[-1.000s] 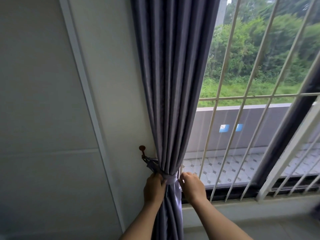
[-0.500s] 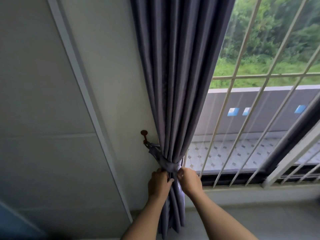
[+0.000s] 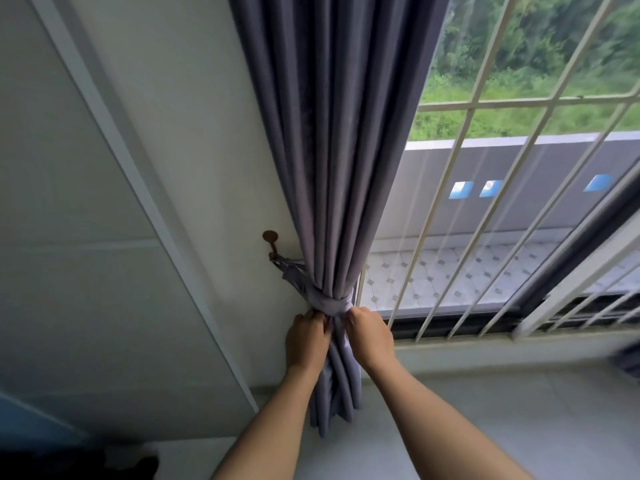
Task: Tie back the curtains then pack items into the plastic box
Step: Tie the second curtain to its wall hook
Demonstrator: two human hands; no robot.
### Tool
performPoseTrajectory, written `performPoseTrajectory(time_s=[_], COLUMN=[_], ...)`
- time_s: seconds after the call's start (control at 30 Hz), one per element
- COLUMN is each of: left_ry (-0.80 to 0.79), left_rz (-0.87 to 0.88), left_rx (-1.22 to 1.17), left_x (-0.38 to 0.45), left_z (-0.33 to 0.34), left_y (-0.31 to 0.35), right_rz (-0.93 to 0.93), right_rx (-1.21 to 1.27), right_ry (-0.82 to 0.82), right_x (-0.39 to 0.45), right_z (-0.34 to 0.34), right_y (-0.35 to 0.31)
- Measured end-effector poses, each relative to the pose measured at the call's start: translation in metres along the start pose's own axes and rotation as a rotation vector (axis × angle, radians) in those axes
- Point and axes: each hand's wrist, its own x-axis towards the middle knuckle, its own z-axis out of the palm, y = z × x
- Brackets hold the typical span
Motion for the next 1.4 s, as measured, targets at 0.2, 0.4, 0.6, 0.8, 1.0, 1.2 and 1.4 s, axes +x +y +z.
performPoseTrajectory(time_s=[0.2,0.4,0.6,0.8,1.0,1.2,1.4], left_ry=[-0.01,-0.259,-0.222,-0.215,-0.137,-0.144,-0.174], left_rz=[-0.004,0.028,0.244,0.472,0.702,0.842,0.974], left_rx=[-0.02,0.217,0.245,0.204,0.109,-0.023,-0.045], left_x=[0.001,-0.015,-0.013,0.025,0.013,-0.03,-0.077], left_z=[0.002,-0.007,-0.022,-0.01,0.031,0.092,0.154], left_y=[-0.001,0.017,0.092,0.217,0.399,0.536,0.636], right_rz=[-0.05,-0.015,0.089,0.197,0.323,0.481,0.656], right_rx=[-0.025,0.018,-0.045,-0.055,-0.149,-0.214,-0.164], right_ry=[0.016,-0.053,-0.029,0.112,0.236,0.311,0.283], right_x=[-0.002,-0.007,-0.023,-0.038,-0.074,-0.142,-0.206], right_z=[0.015,0.002,-0.052,-0.16,-0.27,-0.335,-0.353], right_y=[0.013,0.022,0.084,0.18,0.303,0.422,0.523])
